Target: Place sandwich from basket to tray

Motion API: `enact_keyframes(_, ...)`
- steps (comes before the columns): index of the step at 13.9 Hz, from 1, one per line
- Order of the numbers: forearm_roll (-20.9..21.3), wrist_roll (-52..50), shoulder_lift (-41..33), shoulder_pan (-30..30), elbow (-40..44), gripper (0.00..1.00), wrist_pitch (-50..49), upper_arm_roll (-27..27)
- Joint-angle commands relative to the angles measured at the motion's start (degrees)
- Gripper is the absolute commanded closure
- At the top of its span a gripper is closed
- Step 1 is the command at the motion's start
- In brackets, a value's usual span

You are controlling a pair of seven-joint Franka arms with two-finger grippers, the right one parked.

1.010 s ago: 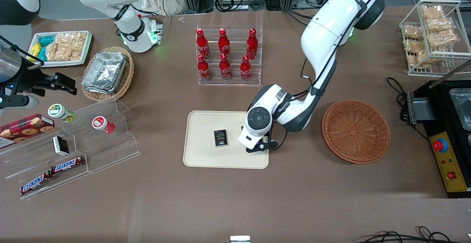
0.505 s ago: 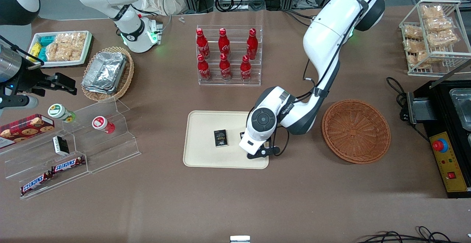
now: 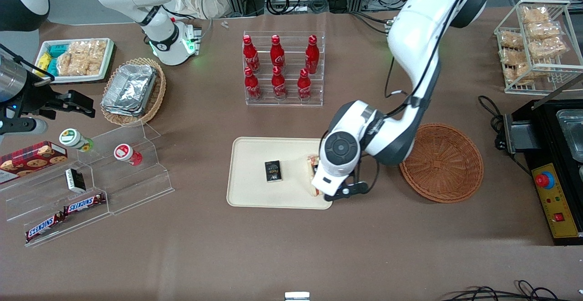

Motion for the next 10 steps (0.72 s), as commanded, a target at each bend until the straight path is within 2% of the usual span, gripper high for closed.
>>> enact_keyframes(1,-0.67,5.37,-6.47,4.16,-2.98,0.00,-3.11,2.37)
enact_keyframes(5,-5.06,16.71,-19.82,10.59,-15.35,0.00,-1.02,2.63)
enact_keyframes(10,-4.90,32.79,-32.93,10.42,-30.83,0.00,5.94,10.09)
